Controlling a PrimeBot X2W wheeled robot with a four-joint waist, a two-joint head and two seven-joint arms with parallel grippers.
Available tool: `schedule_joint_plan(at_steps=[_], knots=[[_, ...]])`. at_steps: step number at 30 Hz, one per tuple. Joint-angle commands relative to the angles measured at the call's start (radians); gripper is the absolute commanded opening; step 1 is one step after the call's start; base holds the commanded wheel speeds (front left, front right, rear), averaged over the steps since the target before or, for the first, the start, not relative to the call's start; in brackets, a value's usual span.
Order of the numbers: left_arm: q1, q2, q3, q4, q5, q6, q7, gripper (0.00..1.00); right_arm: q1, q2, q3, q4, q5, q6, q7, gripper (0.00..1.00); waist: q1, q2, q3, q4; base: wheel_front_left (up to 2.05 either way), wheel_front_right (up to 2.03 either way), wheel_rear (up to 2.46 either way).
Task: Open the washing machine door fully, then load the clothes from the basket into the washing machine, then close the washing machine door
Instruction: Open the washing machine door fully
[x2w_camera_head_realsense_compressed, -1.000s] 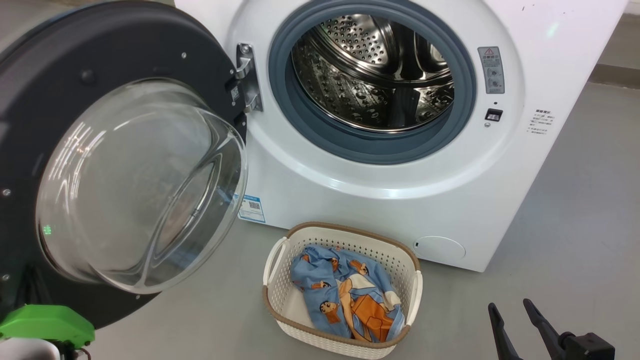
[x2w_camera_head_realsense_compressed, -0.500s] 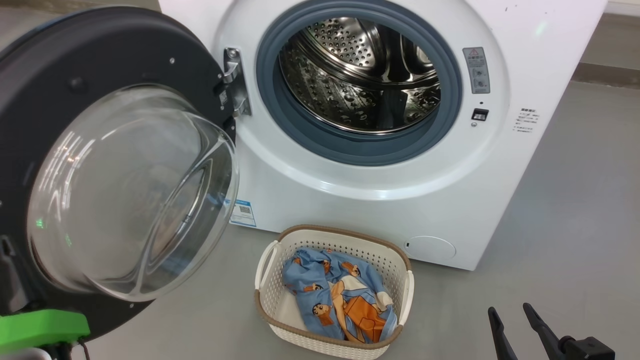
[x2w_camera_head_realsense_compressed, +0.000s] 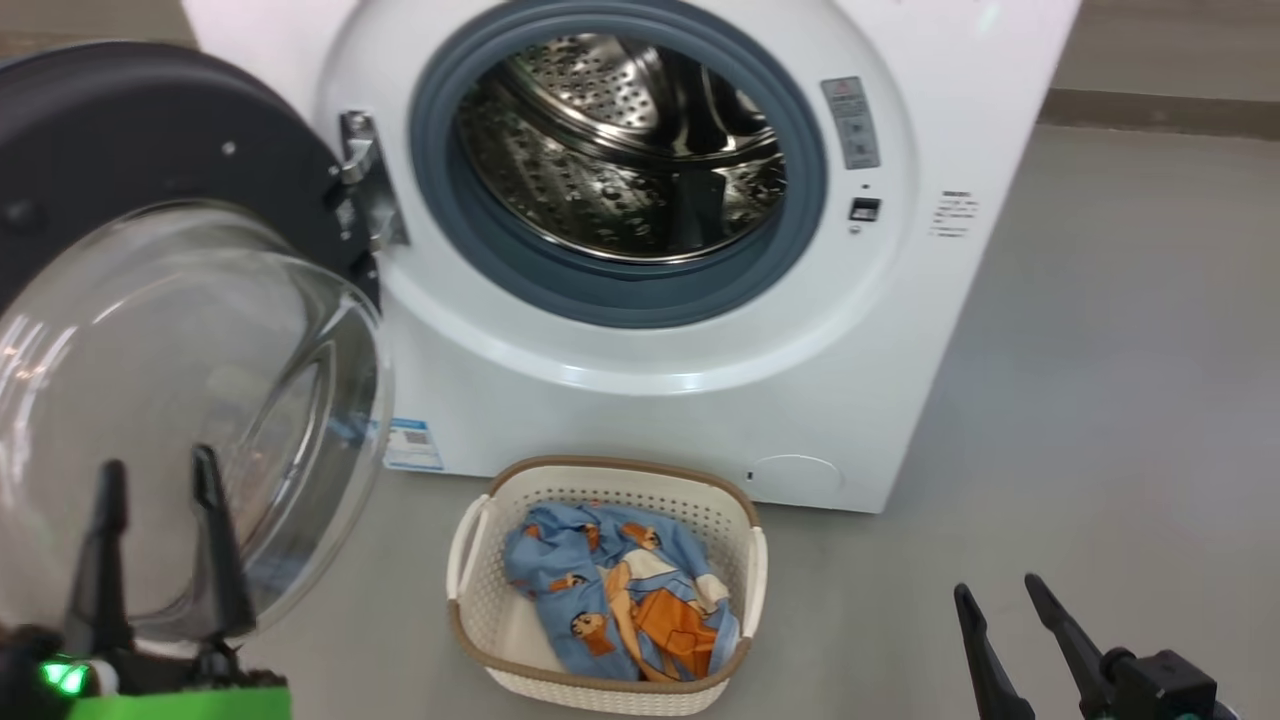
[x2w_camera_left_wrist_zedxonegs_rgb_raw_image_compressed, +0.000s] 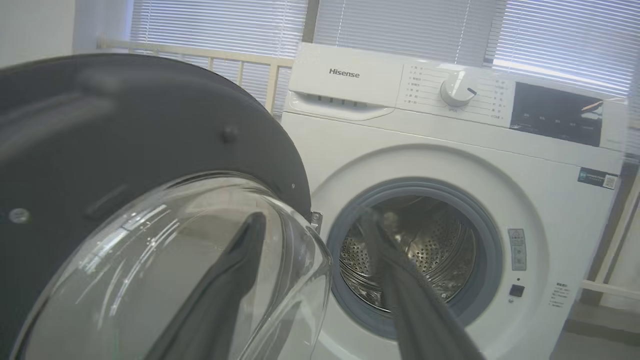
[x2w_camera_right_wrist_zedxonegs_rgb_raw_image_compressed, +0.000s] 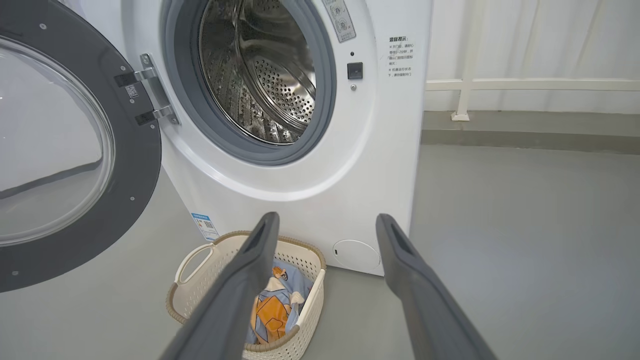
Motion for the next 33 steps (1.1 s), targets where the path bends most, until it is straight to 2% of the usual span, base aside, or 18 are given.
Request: schedule_joint_plan(at_steps=[1, 4, 9, 18, 26, 33], knots=[[-0.019, 0.016, 0.027, -0.021, -0.004, -0.006, -0.002, 1.00, -0.046, -0.011, 0.024, -0.030, 0.000, 0.002, -0.012, 1.00, 0.0000, -0.0001, 0.005, -0.044, 0.00, 0.00, 0.00], [0.012, 0.029, 0.006, 0.024, -0.011, -0.031, -0.003, 1.00, -0.053, -0.008, 0.027, -0.039, -0.001, 0.002, -0.012, 1.00, 0.0000, -0.0001, 0.009, -0.088, 0.00, 0.00, 0.00], [0.050, 0.038, -0.001, 0.106, -0.003, -0.045, -0.005, 1.00, -0.060, -0.005, 0.035, -0.047, -0.003, 0.002, -0.012, 1.00, 0.0000, -0.0001, 0.014, -0.159, 0.00, 0.00, 0.00], [0.087, 0.018, 0.074, 0.180, 0.034, -0.059, -0.006, 1.00, -0.066, -0.010, 0.044, -0.052, -0.009, 0.002, -0.012, 1.00, 0.0000, -0.0001, 0.022, -0.260, 0.00, 0.00, 0.00], [0.107, -0.003, 0.086, 0.205, 0.061, -0.073, -0.006, 1.00, -0.066, -0.027, 0.029, -0.050, -0.012, 0.002, -0.012, 1.00, 0.0000, -0.0001, 0.018, -0.285, 0.00, 0.00, 0.00], [0.125, -0.009, 0.083, 0.216, 0.072, -0.077, -0.006, 1.00, -0.084, -0.039, 0.019, -0.031, -0.015, 0.002, -0.012, 1.00, 0.0000, -0.0001, 0.009, -0.275, 0.00, 0.00, 0.00]])
